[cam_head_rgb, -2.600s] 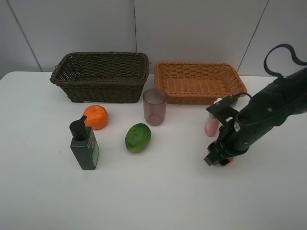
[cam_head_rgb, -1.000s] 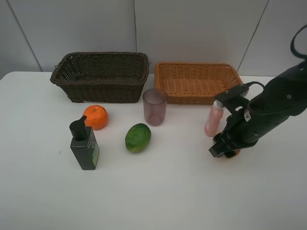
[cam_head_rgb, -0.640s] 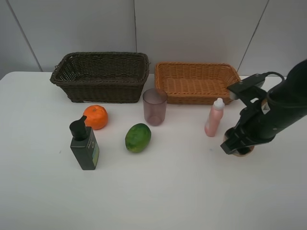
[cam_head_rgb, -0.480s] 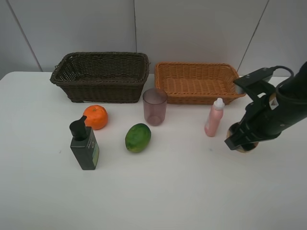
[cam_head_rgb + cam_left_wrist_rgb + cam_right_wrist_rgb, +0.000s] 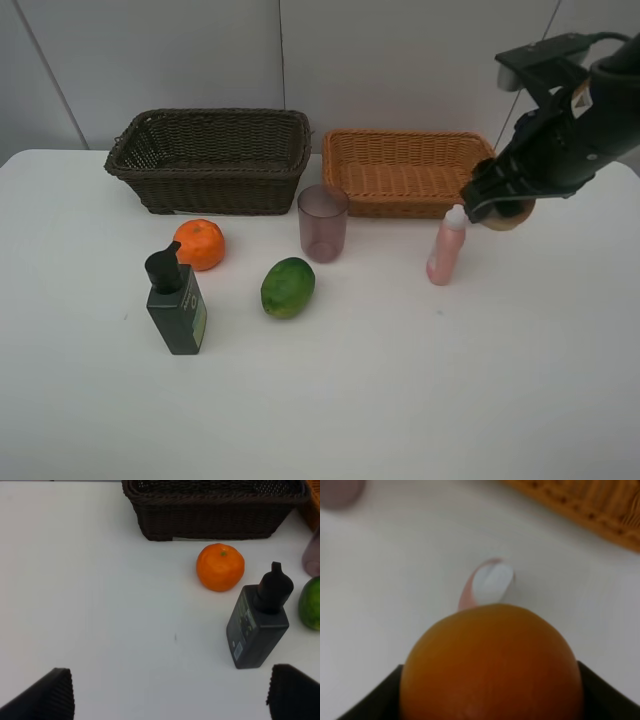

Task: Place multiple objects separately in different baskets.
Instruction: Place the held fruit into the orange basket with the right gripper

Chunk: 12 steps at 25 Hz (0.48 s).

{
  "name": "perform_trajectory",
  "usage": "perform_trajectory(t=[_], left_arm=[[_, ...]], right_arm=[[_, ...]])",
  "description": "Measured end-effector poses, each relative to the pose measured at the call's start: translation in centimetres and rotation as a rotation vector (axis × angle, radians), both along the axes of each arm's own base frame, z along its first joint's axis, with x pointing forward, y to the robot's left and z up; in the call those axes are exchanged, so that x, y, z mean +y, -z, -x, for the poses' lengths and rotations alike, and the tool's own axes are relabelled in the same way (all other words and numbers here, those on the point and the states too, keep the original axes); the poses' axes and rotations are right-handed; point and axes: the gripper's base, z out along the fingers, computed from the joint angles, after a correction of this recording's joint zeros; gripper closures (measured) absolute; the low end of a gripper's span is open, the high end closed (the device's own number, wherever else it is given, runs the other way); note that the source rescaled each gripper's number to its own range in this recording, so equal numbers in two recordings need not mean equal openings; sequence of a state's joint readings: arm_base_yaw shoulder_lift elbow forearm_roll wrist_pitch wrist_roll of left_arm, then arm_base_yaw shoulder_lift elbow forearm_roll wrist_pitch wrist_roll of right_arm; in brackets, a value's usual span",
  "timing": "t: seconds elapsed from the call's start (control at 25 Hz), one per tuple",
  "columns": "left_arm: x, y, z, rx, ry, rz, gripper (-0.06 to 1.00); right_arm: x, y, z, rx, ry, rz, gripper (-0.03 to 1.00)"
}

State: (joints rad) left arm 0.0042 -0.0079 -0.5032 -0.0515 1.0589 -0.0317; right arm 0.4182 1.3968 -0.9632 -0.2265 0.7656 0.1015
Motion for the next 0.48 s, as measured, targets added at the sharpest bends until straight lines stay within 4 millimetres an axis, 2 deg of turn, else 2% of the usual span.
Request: perform_trajectory(t=[0.2, 0.48], left_arm=[[0.0, 0.0, 0.0, 0.000, 0.000, 0.000, -0.06], [0.0, 0.0, 0.0, 0.000, 0.000, 0.000, -0.06]], right_arm=[[1.4, -1.9, -3.6, -0.063, 0.013, -0.016, 0.50], [3.9, -1.2, -9.5, -0.083, 0.007, -0.003, 0.50]])
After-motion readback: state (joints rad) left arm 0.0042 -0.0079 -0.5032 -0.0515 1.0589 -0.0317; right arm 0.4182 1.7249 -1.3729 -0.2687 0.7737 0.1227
